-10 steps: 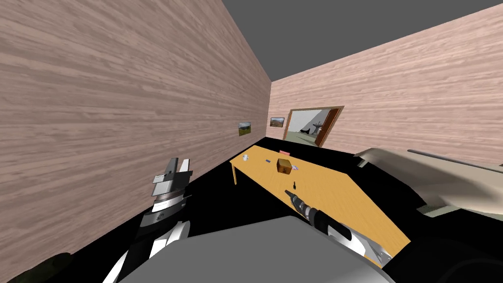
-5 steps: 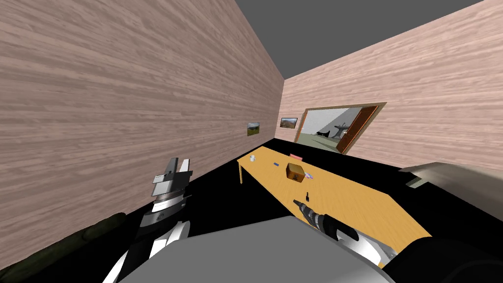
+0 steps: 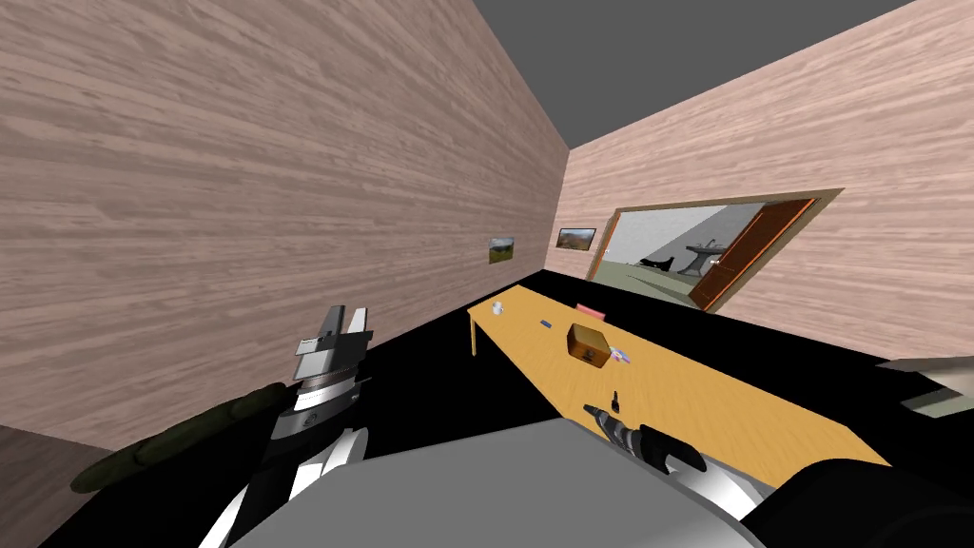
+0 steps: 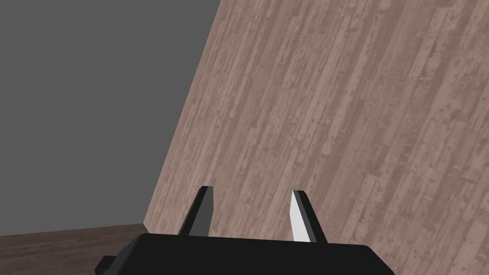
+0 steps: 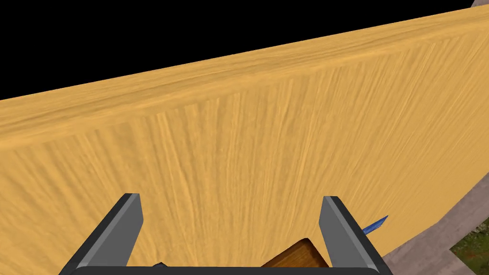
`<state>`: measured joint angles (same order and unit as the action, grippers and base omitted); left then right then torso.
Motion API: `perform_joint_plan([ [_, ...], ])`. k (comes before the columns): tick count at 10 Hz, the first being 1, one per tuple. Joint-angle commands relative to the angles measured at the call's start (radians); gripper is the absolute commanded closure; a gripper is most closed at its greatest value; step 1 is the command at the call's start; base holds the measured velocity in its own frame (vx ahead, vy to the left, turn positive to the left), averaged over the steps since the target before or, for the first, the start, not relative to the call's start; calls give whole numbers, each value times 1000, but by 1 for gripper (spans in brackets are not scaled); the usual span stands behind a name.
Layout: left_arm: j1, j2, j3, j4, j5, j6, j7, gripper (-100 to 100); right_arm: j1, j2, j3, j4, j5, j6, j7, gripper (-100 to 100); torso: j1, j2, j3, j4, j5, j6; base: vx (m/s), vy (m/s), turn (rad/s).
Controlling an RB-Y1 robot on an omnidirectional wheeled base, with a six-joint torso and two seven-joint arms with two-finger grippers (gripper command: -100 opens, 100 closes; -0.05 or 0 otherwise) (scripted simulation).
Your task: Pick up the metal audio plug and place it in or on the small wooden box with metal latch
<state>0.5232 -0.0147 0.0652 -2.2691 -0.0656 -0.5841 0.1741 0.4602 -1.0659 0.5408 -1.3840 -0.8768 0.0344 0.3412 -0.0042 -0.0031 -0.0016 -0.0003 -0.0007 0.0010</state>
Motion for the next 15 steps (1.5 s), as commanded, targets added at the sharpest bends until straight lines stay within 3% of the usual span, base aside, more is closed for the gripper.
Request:
perform_joint_plan([
  [1,0,0,0,0,0,0,0,0,-4,-30,24,22,-29,21,2,-100,0,0,0,0,0,0,45,-43,132],
  [2,0,0,0,0,0,0,0,0,-15,-44,48,61,-62,54,13,-100,0,0,0,0,0,1,41,-32,236],
  [4,0,0,0,0,0,0,0,0,-15,-44,48,62,-62,54,13,-100,1,1,0,0,0,1,23,-26,32],
  [6,0,0,0,0,0,0,0,0,-37,-66,93,134,-122,112,33,-100,2,2,1,0,0,1,25,-36,285],
  [10,0,0,0,0,0,0,0,0,-57,-79,134,205,-175,176,50,-100,0,1,0,0,0,2,37,-44,136],
  [15,0,0,0,0,0,0,0,0,-66,-82,153,235,-198,203,57,-100,2,2,1,0,0,2,14,-24,67],
])
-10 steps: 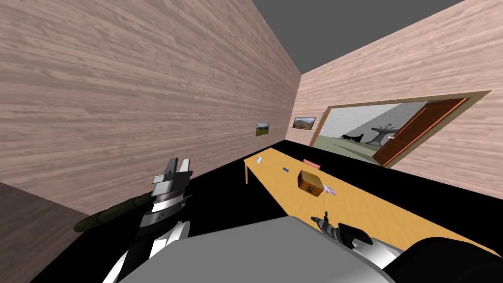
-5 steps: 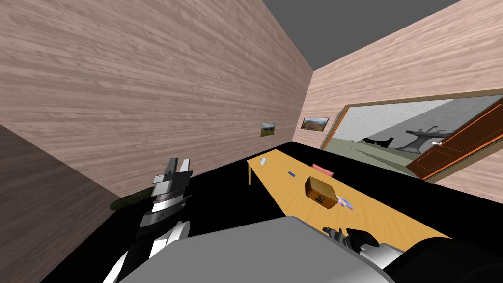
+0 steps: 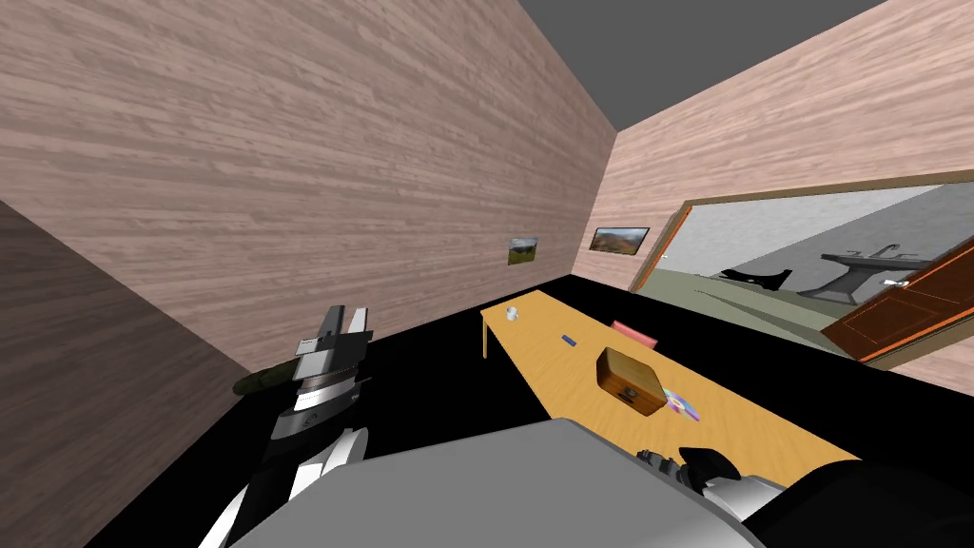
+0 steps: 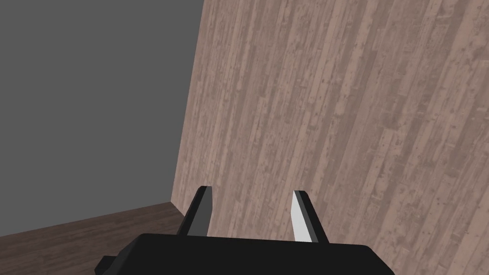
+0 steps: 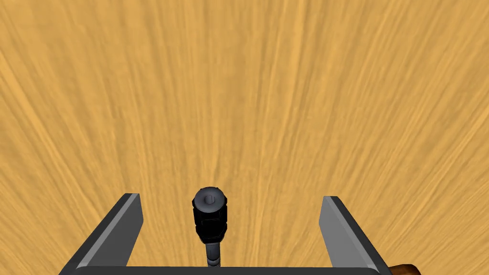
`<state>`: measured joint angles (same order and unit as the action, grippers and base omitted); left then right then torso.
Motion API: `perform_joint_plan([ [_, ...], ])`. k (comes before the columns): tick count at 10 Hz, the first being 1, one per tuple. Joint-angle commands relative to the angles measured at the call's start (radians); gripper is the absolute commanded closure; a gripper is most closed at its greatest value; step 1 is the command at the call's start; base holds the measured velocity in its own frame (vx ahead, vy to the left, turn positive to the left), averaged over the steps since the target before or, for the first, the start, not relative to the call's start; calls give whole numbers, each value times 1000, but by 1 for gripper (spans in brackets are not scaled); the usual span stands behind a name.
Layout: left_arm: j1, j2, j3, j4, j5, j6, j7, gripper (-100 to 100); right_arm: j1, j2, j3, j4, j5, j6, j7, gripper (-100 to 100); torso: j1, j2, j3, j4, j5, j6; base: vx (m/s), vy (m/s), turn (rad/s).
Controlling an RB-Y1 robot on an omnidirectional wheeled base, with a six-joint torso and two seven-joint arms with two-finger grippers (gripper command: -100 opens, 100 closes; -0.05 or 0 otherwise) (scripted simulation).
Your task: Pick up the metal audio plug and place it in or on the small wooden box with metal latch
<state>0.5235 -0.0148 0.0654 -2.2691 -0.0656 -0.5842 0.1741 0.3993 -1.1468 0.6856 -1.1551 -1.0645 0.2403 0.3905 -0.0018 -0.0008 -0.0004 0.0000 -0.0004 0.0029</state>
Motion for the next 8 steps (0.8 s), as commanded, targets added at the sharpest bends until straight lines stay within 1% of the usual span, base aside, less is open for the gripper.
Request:
perform_joint_plan([
  [1,0,0,0,0,0,0,0,0,-13,-3,25,33,-32,21,14,-100,0,0,0,0,0,0,12,-22,140],
  [3,0,0,0,0,0,0,0,0,-27,-3,53,77,-67,61,24,-100,-2,-1,0,0,0,-1,33,-59,214],
  [5,0,0,0,0,0,0,0,0,-37,-1,73,107,-90,88,30,-100,-4,-2,-1,0,-1,0,35,-59,117],
  [6,0,0,0,0,0,0,0,0,-29,-6,66,92,-84,75,28,-100,-2,-2,-1,0,-1,0,9,-21,20],
  [7,0,0,0,0,0,0,0,0,-29,-7,67,94,-84,79,27,0,0,0,0,0,0,0,0,0,0],
  [8,0,0,0,0,0,0,0,0,-32,22,59,114,-59,77,22,-100,1,0,0,0,0,0,3,-25,15],
])
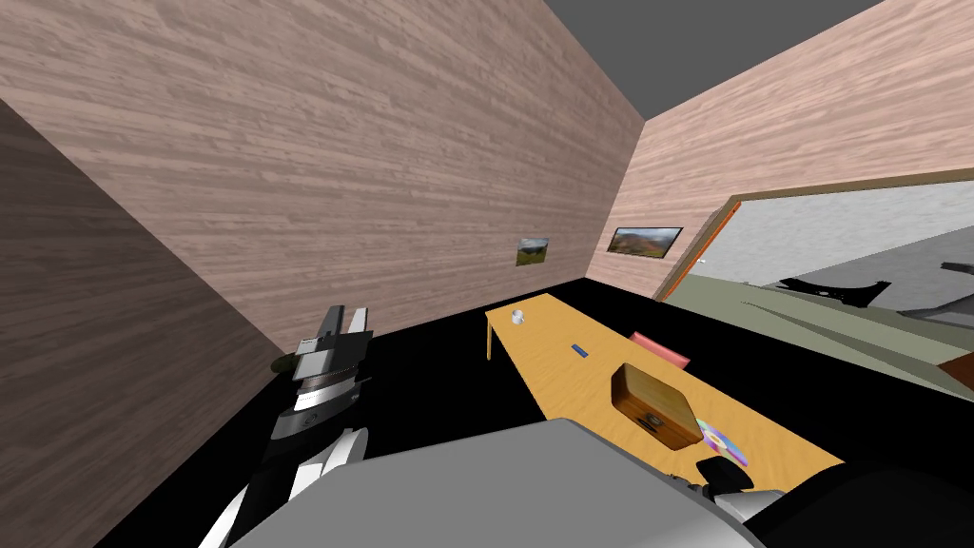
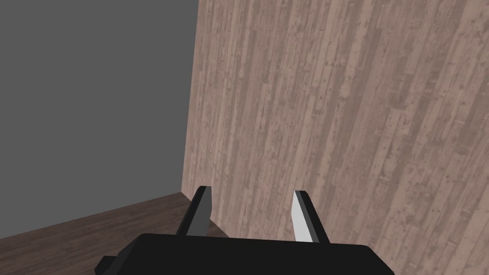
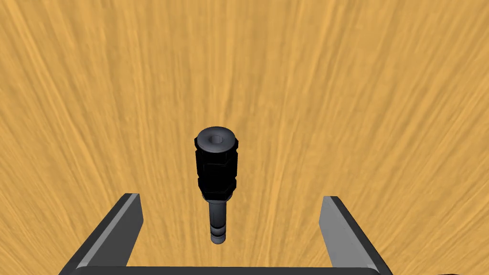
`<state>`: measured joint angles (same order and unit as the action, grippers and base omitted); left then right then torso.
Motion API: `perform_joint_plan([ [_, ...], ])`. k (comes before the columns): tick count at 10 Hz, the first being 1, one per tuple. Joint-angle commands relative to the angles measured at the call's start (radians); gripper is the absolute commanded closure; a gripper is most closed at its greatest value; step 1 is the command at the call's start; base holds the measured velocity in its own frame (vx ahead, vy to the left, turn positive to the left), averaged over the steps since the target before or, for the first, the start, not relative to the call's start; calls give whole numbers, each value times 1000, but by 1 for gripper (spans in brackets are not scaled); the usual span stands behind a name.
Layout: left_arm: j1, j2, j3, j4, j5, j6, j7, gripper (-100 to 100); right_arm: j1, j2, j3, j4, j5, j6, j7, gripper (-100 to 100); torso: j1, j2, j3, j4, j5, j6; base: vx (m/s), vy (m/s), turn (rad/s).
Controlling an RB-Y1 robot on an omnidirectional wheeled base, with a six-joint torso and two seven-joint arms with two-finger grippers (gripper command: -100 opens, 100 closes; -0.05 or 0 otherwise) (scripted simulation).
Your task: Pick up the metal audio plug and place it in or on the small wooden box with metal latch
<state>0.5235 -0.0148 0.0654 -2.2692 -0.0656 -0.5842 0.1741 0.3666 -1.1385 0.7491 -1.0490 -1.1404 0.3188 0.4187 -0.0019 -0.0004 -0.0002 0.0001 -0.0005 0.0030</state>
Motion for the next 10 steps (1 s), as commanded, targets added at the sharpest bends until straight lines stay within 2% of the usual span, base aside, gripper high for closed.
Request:
perform_joint_plan([
  [1,0,0,0,0,0,0,0,0,-2,33,-9,22,33,-3,-9,-100,0,0,0,0,0,0,8,-41,19],
  [3,0,0,0,0,0,0,0,0,-6,71,-20,50,67,-5,-16,-100,-1,0,0,0,0,0,9,-45,18],
  [5,0,0,0,0,0,0,0,0,-3,73,-24,45,82,-2,-31,-100,-1,0,0,0,0,0,3,-28,8],
  [6,0,0,0,0,0,0,0,0,-3,74,-23,47,81,-3,-28,100,0,0,0,0,0,0,0,0,0],
  [10,0,0,0,0,0,0,0,0,-3,73,-23,48,82,-2,-29,100,1,0,0,0,0,0,-1,-1,-3],
])
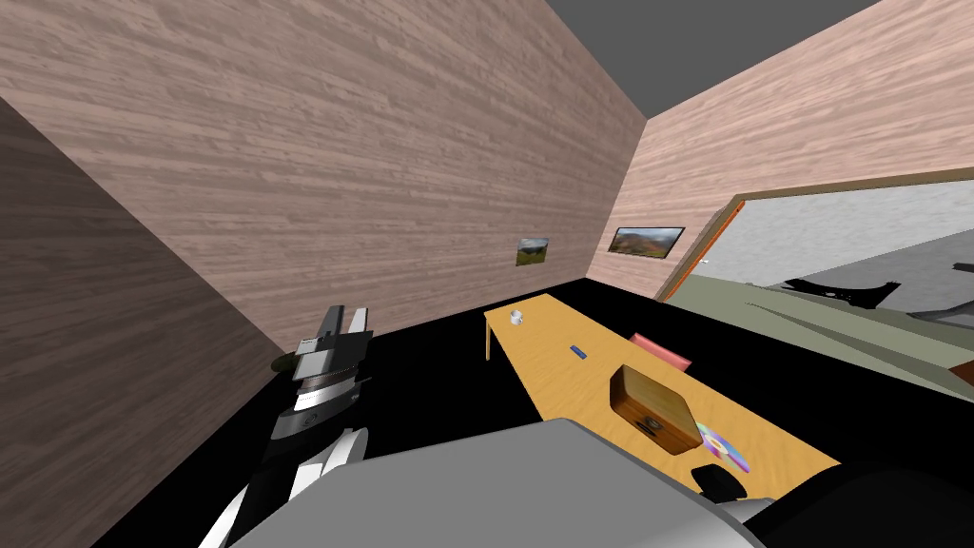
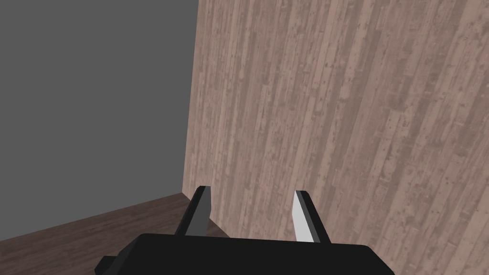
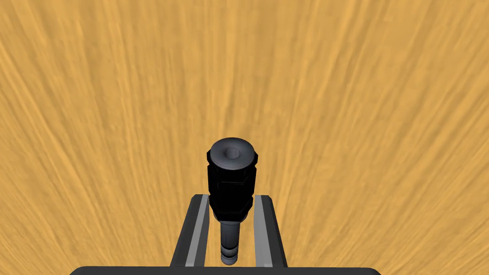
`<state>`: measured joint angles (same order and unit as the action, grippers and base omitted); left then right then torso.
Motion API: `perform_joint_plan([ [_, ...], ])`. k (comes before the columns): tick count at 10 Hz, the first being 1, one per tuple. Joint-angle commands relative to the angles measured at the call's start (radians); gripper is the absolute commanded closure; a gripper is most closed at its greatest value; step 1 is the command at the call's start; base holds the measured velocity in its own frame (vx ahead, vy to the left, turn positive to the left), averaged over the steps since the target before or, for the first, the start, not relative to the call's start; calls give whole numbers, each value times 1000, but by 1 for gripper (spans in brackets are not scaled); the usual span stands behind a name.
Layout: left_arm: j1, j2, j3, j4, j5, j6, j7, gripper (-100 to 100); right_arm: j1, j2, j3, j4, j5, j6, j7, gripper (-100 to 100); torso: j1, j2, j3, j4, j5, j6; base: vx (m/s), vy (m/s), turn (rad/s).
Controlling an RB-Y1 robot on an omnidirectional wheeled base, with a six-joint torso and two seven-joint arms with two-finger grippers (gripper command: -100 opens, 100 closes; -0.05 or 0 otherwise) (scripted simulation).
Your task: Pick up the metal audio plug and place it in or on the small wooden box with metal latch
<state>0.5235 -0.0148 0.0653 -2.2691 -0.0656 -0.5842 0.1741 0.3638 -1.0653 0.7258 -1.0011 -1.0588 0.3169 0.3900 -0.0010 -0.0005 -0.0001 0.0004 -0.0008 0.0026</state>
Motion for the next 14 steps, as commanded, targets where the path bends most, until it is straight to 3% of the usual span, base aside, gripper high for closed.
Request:
perform_joint_plan([
  [1,0,0,0,0,0,0,0,0,0,0,0,0,0,0,0,0,0,0,0,0,0,0,0,0,0],
  [2,0,0,0,0,0,0,0,0,-1,-22,9,-11,-31,-2,16,100,0,0,0,0,0,0,-6,23,-14],
  [5,0,0,0,0,0,0,0,0,5,-79,24,-54,-82,1,26,100,4,0,0,0,1,0,-4,49,-19],
  [6,0,0,0,0,0,0,0,0,1,-65,24,-38,-82,-2,33,100,4,0,0,0,1,0,-3,23,-6],
  [7,0,0,0,0,0,0,0,0,1,-67,25,-38,-85,-2,36,0,2,0,0,0,1,0,-1,5,-1],
  [8,0,0,0,0,0,0,0,0,-6,-75,11,-30,-119,8,37,100,1,0,0,0,0,0,-61,57,94],
  [10,0,0,0,0,0,0,0,0,-20,-96,-22,-12,-193,37,41,100,8,6,3,1,2,0,-149,152,162],
  [14,0,0,0,0,0,0,0,0,-41,-124,-67,8,-282,82,48,100,8,9,5,2,2,2,-124,115,90],
])
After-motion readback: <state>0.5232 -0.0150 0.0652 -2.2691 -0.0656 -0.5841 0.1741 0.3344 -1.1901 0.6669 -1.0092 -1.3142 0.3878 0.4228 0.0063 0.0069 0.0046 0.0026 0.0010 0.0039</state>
